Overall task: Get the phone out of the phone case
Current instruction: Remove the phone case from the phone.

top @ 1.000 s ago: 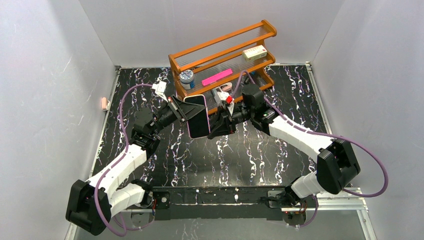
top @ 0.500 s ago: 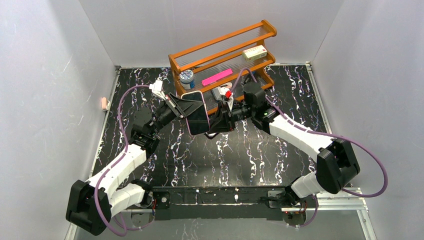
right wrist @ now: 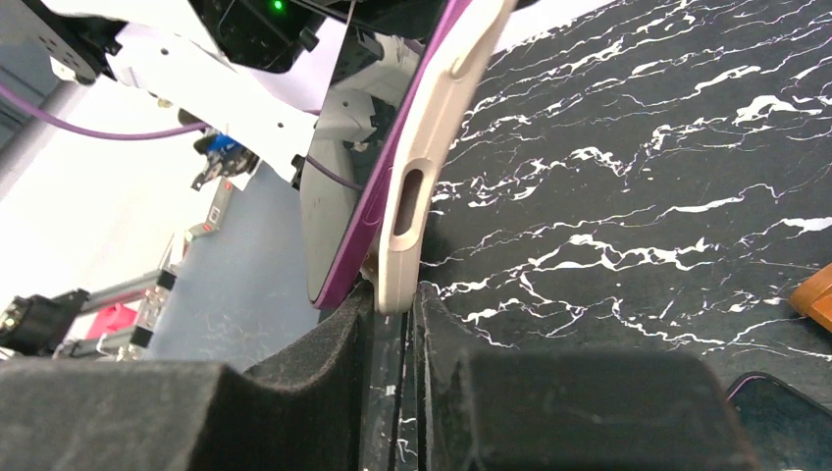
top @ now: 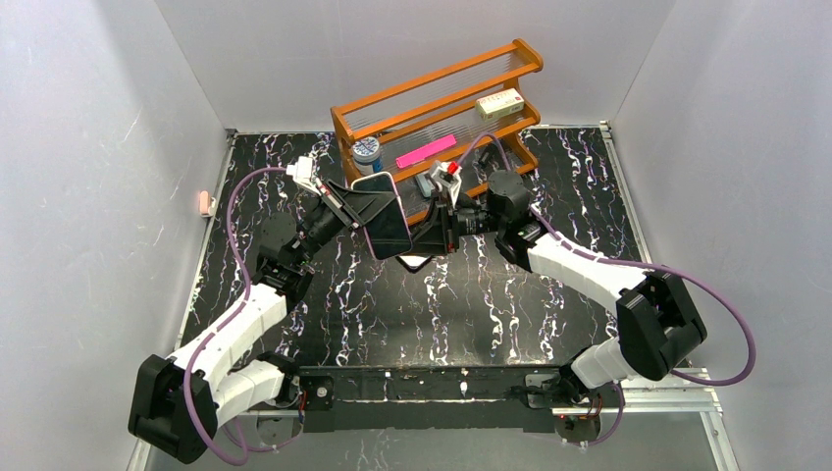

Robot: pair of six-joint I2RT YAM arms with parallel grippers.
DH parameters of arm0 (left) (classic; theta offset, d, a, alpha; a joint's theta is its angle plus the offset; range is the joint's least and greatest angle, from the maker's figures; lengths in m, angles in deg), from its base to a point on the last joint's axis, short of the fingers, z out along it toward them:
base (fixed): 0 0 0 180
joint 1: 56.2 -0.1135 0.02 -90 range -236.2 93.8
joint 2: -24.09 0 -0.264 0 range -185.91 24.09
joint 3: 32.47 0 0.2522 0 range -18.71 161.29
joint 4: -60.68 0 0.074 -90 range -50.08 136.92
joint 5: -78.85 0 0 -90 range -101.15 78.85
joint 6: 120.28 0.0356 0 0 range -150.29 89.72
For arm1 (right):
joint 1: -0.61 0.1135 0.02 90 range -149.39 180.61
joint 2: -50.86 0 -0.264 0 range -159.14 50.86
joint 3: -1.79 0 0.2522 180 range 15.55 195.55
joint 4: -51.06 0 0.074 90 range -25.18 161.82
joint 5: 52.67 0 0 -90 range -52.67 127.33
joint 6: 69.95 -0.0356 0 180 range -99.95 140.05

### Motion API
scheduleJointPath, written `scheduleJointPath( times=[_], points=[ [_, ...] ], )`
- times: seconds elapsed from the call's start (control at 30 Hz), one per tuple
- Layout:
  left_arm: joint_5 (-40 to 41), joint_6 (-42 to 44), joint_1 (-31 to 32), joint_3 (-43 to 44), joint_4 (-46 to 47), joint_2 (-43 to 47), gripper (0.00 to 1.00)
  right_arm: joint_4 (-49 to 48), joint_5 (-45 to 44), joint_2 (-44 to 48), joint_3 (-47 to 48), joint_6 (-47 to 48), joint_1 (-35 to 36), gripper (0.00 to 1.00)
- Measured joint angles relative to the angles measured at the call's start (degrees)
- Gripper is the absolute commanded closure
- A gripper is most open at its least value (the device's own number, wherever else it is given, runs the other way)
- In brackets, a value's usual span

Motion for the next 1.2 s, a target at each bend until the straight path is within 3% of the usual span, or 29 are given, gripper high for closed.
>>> scheduleJointPath(
  times=[0.13,0.23,0.3,0.37,0.5,0.63,0.67,1.03,1.2],
  points=[
    [-0.4,-0.6,1.9,0.0,0.4,0.0,1.0,-5.0,-1.5,0.0,-0.5,-4.5,0.1,0.6],
    [-0.3,-1.0,2.4,0.0,1.6,0.1,1.0,-7.5,-1.8,0.0,-0.5,-6.9,0.1,0.59],
    [-0.2,-1.2,2.4,0.0,2.1,0.1,1.0,-8.9,-2.1,0.0,-0.6,-8.3,0.1,0.63],
    [-0.1,-1.4,2.5,0.0,2.5,0.1,1.0,-10.8,-2.5,0.0,-1.1,-9.7,0.1,0.73],
    [-0.1,-1.0,2.7,-0.6,2.6,-0.9,0.86,-14.1,-2.8,0.0,-3.3,-12.5,0.1,0.98],
    [0.2,0.9,3.0,-0.9,-0.1,-1.4,0.75,-13.7,-4.9,0.1,-6.1,-13.6,0.0,0.99],
    [0.4,1.8,3.2,-0.9,-1.5,-1.4,0.68,-13.4,-5.4,0.2,-6.7,-13.6,0.0,0.99],
    [7.5,15.0,4.6,1.2,-23.9,0.1,0.29,-4.4,-14.1,5.6,-14.7,-13.3,0.1,0.99],
    [13.3,21.1,4.7,3.9,-33.6,1.4,0.23,5.7,-19.8,8.4,-15.3,-12.7,0.1,0.99]
  ],
)
